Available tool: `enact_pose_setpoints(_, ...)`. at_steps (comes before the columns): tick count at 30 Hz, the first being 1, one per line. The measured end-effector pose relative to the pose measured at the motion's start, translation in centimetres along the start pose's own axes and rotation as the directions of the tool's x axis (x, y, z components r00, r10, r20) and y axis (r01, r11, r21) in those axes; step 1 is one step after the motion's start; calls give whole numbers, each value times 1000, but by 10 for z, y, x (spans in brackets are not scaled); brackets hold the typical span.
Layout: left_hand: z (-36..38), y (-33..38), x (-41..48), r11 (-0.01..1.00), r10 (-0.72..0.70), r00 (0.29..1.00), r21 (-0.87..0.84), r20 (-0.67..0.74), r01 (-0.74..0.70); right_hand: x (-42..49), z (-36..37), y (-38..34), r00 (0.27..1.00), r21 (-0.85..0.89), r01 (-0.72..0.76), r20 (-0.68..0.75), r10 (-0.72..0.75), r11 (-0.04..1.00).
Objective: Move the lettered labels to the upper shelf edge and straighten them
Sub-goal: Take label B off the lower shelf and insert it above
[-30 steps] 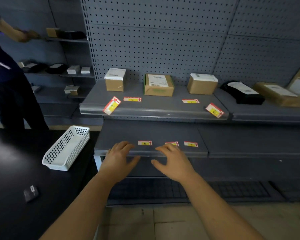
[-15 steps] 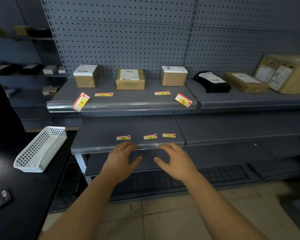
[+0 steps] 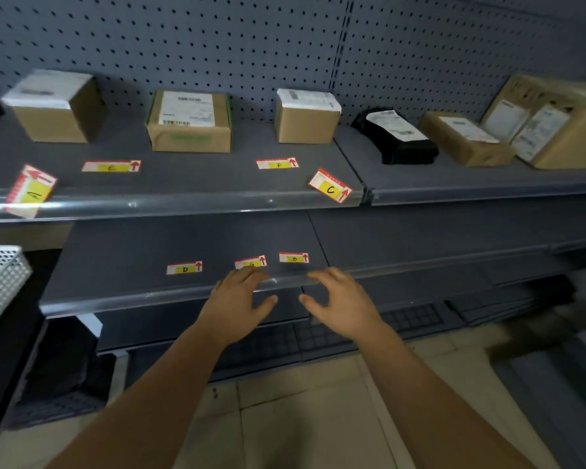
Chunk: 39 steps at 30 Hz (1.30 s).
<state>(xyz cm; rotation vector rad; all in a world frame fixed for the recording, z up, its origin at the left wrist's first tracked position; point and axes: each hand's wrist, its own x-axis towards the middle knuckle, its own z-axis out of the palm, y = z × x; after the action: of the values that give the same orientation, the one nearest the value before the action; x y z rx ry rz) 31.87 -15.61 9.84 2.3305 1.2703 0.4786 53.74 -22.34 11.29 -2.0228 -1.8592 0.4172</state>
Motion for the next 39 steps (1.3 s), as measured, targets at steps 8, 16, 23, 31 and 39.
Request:
enact_pose_setpoints(8,46,5,53,993,-117,993,-24,23,118,53,9,65,997,15,11,71,-12,1000)
enact_pose_setpoints(16,92,23,101,962,-274,961,-17,-26,274,112,22,135,979,11,107,172,-108,994)
enact_pose_setpoints(23,108,20,109,928,-371,926,-48,-65,368,136,40,153,963,1,117,243,-114,993)
enact_pose_setpoints(31,120,-7,119,933,-355,934,-70,-33,352,172,67,151,980,-31,39,196,-32,999)
enact_pose_setpoints(39,122,-18,137,936,-348,937,-73,-31,345,197,90,155,967,-123,1,253,31,992)
